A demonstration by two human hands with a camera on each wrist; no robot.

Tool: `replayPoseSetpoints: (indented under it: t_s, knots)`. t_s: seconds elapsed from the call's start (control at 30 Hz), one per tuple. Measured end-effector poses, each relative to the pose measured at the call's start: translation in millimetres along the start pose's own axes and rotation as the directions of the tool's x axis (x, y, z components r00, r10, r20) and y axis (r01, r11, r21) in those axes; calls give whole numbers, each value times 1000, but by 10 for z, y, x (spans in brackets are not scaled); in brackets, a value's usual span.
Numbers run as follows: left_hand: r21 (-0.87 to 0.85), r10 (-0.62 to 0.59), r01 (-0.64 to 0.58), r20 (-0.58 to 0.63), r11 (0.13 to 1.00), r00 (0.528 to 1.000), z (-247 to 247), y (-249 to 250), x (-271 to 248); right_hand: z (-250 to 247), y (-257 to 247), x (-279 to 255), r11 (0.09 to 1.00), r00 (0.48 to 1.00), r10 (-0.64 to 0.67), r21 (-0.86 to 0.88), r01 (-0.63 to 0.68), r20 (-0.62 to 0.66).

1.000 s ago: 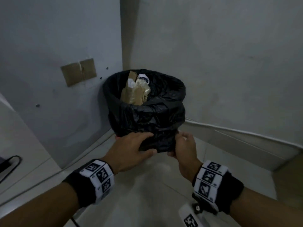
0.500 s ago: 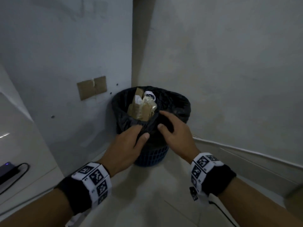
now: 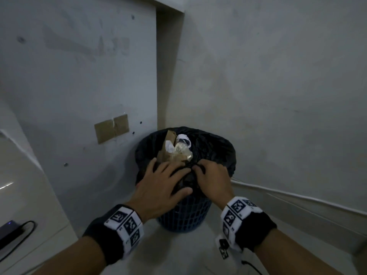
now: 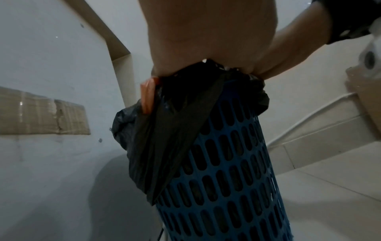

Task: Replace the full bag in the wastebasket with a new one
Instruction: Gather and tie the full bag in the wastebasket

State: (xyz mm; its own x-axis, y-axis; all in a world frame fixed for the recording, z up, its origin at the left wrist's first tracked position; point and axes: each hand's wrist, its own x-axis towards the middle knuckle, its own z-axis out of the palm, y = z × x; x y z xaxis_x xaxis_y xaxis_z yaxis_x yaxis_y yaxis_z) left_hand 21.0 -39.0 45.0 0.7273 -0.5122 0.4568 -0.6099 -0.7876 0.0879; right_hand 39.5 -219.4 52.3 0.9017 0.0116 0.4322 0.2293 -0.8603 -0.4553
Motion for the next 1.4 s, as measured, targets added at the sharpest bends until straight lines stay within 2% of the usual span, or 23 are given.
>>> replayPoseSetpoints:
  t_s: [0.07,0.17,0.23,0.27,0.3,0.33,0.37,0.4,0.43,0.47,0.53,0.57,0.63,0.7,0.8,0.87,0.97,1.03,1.1,1.17,1.23,1.3,1.4]
  knots:
    - [34,5,-7,54,999,999,30,-15,-16,-24,-7,-28,978,995,13,206,8,-101]
    - [49,20,-20,5,999,1000,44,-7,-17,-119,80,-108,960,934,39,273,63,-355]
    - [-36,-30,29,-55,999,998,25,17,0,-167,251,-133,942,885,230,320,-98,-406]
    - [-113,-76,67,-83,991,994,17,19,16,-172,372,-131,889,849,395,380,-256,-352]
    - [-176,-114,91,-125,980,986,8,27,31,-177,488,-121,759,776,592,476,-445,-218]
    - [-210,-136,98,-176,973,975,1,34,47,-192,573,-109,548,662,749,562,-620,-1]
    - [-222,-153,104,-213,969,965,-8,50,56,-205,624,-109,307,538,800,588,-748,267]
    - [-220,-162,109,-241,969,957,1,65,59,-225,633,-126,121,445,744,555,-823,499]
    - [-204,-161,109,-259,973,952,8,85,61,-232,631,-145,23,399,644,505,-863,653]
    - [-177,-132,84,-285,981,949,26,98,62,-225,619,-155,-9,396,562,484,-875,726]
    - [-166,-26,-21,-275,986,961,34,156,75,-201,578,-153,-9,420,515,495,-869,747]
    - [-203,13,-57,-213,977,977,13,201,84,-194,558,-152,2,430,525,504,-864,735]
    - [-250,45,-59,-59,966,997,6,285,109,-205,534,-163,55,449,548,505,-861,706]
    - [-190,38,-33,24,981,999,68,332,118,-222,534,-184,108,460,567,491,-864,684]
    - [-62,56,-55,23,997,998,148,311,107,-315,571,-198,146,506,592,534,-833,627]
    - [-15,87,-88,-17,996,996,169,271,101,-473,631,-164,121,557,593,620,-775,581]
    - [-95,65,-67,-29,993,997,138,258,87,-724,659,-64,166,658,638,762,-626,402]
    - [-110,72,-77,-55,991,996,122,260,78,-730,553,-10,285,725,655,820,-496,211]
    - [-114,84,-93,-89,989,993,115,226,62,-636,382,20,398,765,641,830,-391,54]
    - [-132,103,-115,-100,985,990,104,152,35,-536,273,20,453,790,613,828,-330,-20]
    - [-177,95,-113,-109,978,989,86,71,6,-455,270,-12,577,863,496,779,-244,-98]
    - [-234,43,-71,-122,970,992,55,-18,-12,-381,327,-72,781,953,257,616,-107,-160]
    - [-226,-7,-38,-195,973,981,-20,-138,-28,-262,421,-197,947,985,-23,313,76,-170]
